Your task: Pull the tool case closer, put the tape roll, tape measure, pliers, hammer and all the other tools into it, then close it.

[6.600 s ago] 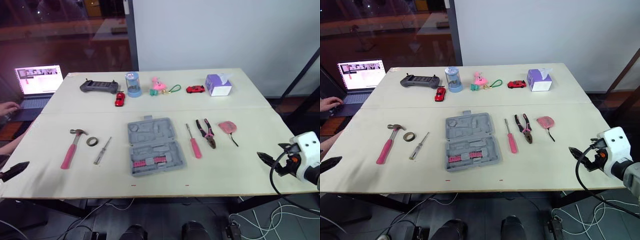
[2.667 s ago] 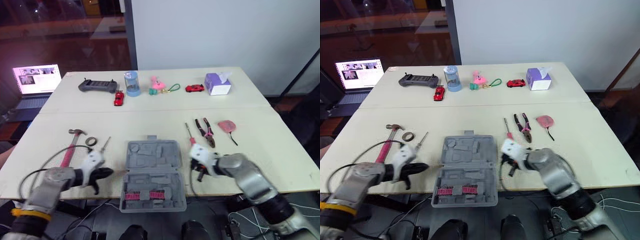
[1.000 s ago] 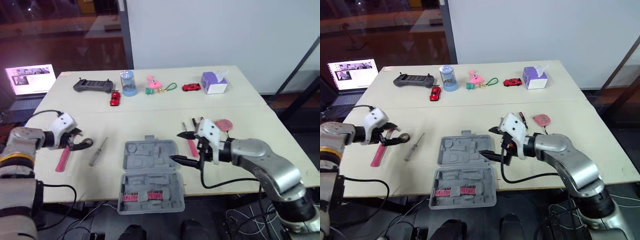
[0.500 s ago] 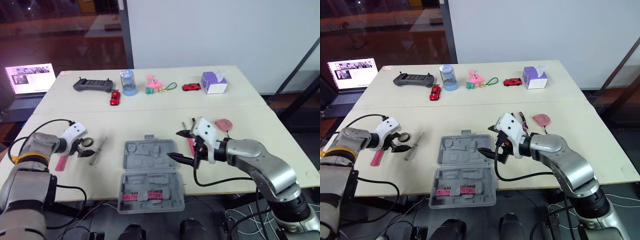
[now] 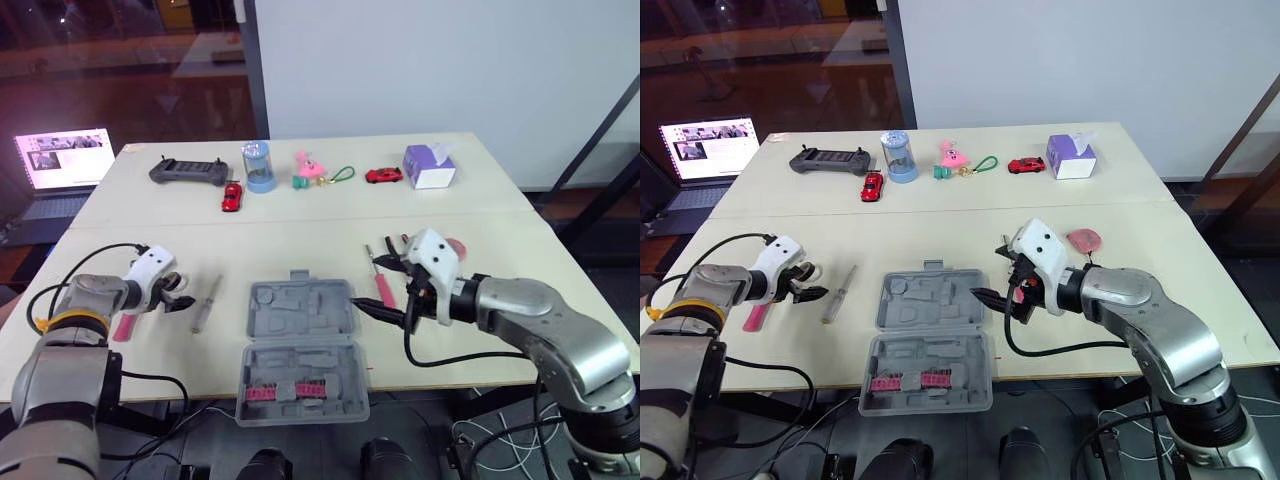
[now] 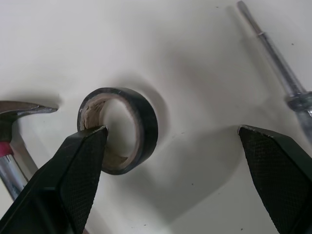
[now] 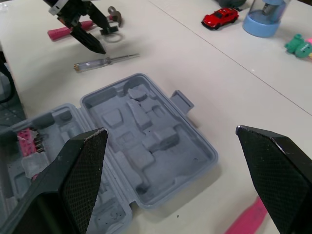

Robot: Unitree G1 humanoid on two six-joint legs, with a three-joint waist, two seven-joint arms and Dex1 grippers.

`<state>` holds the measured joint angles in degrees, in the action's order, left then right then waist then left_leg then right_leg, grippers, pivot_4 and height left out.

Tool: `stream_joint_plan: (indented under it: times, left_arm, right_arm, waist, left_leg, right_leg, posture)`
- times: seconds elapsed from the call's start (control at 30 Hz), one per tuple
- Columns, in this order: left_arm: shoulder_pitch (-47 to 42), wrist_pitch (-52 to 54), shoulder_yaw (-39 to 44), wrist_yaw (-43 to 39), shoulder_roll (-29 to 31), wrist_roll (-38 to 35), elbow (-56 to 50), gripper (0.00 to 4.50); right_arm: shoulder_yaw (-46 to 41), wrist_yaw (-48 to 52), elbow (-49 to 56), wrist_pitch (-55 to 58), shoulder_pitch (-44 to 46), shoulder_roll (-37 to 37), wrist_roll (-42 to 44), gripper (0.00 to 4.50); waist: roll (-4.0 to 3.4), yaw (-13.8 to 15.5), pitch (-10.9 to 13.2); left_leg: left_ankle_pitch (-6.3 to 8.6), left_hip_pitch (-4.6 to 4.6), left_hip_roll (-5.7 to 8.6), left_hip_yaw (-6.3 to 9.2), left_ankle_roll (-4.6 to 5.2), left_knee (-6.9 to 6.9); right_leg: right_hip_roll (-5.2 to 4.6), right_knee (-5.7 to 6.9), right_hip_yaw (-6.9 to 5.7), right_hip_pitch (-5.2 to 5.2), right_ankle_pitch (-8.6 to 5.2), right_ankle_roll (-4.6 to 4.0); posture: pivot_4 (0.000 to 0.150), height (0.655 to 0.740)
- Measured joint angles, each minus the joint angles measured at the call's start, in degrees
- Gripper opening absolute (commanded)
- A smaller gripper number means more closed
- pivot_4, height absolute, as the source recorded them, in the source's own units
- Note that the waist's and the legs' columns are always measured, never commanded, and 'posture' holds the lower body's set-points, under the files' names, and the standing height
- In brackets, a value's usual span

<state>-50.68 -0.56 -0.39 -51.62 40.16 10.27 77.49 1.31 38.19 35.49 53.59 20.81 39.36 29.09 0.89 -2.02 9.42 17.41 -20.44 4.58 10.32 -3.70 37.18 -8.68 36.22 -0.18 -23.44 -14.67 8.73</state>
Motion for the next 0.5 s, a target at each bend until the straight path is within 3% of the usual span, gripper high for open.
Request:
stream_joint_plan:
  times: [0.23,0.5]
  left_arm:
    - [0.1,1.2,1.3,0.5,-0.9,-0.8,-0.1,0.07]
    - [0.1,1.0,1.3,1.3,-0.9,-0.7,-0.2,0.03]
  right_arm:
    - [-0.6,-0.7,0.5,0.3,-0.2,0.5,1.0,4.50]
    - [-1.1,-1.7,0.7,0.6,-0.7,0.5,1.6,4.50]
  waist:
    - [0.00,-0.1,0.0]
    - [0.00,-0.2,0.0]
  left_leg:
    - [0.00,0.00,0.00,0.00,-0.01,0.01]
    - [0.00,-0.01,0.00,0.00,-0.01,0.00]
  right_leg:
    - [0.00,0.00,0.00,0.00,0.00,0.00]
    - [0.00,0.00,0.00,0.00,0.00,0.00]
  posture:
    - [0.150,0.7400]
    - [0.150,0.7400]
